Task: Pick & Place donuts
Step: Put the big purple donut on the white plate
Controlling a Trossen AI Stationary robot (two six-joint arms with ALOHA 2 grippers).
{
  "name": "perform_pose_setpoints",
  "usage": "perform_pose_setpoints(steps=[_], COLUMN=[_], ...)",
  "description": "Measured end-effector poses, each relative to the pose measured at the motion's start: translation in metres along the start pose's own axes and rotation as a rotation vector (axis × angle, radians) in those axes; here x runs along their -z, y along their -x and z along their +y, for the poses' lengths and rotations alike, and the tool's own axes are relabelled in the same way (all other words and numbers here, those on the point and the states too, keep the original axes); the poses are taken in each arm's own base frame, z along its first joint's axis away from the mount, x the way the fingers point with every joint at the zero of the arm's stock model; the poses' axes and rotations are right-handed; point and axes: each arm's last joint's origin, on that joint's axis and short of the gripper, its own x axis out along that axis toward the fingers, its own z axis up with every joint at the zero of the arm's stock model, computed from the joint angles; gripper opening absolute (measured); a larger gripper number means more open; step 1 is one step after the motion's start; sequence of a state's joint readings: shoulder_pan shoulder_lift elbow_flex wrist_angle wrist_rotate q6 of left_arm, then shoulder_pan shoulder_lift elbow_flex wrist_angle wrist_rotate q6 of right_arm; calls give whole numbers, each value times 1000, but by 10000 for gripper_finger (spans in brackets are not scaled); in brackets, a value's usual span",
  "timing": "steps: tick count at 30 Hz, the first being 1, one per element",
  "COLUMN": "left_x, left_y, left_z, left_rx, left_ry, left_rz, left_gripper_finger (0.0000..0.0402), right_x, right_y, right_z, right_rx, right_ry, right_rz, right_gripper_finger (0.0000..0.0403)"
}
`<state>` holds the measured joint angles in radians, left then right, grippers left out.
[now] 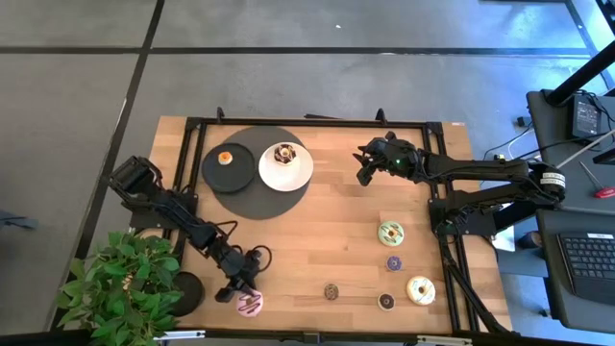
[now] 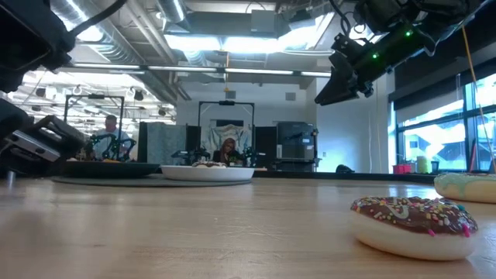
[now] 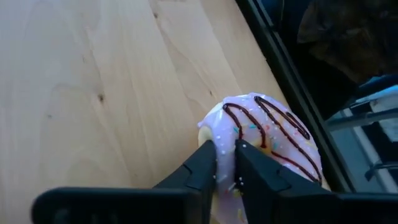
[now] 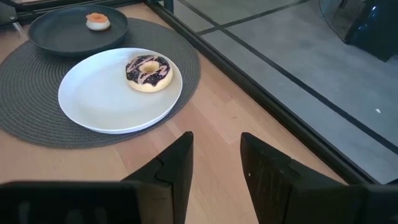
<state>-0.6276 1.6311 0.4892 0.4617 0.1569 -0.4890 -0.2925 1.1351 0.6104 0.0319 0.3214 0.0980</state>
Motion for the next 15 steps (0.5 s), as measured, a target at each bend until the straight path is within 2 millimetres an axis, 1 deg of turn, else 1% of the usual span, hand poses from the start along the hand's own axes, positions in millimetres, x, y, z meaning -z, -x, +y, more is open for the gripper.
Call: perform_pose_setpoints(steps=[2,4,8,11,15], left_x=[-4,-13,-34,-52,-71], left_y=[2,8,26,45,75], left_z=[2,6,20,38,70], left_rx=[0,0,-2,-62,-260], left_ry=[39,61,108,151,202], left_rz=[-26,-73,-175,-289,-467], left_gripper_finger=[38,28,18,19,20], right_x=[0,0,0,0,0], right_y=[0,0,0,0,0], right_z=[0,0,0,0,0], right_rx=[0,0,0,0,0], right_ry=[1,1,2,2,16], right_rz=[0,0,0,0,-1], right_gripper_finger=[136,136,136,136,136])
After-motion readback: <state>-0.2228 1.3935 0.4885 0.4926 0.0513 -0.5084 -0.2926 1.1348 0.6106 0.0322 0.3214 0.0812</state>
